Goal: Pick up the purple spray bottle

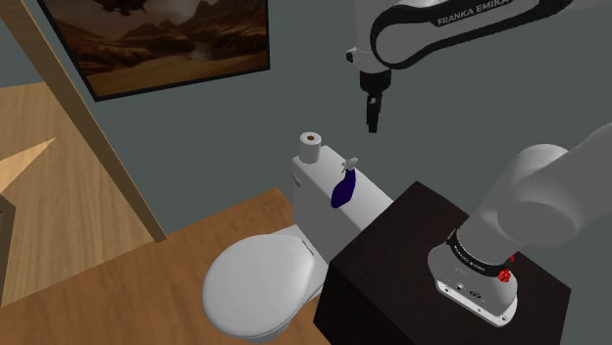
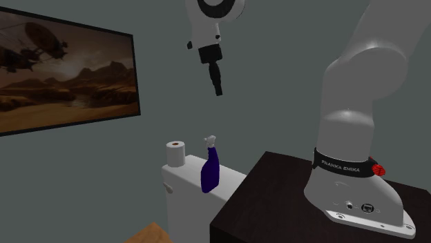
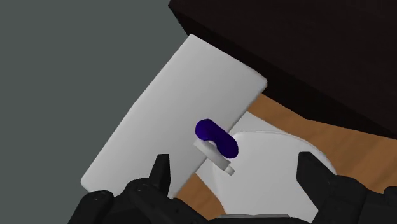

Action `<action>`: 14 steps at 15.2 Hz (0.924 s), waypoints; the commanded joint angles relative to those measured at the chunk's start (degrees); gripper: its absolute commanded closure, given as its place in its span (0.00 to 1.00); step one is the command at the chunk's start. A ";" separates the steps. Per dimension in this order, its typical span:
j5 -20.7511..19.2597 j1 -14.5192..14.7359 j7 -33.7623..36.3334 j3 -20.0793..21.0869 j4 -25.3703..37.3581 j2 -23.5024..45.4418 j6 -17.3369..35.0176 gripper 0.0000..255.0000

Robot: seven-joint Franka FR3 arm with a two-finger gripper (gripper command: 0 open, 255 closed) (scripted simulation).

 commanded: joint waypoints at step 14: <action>-21.14 2.67 -10.71 1.94 -1.13 29.79 22.46 0.00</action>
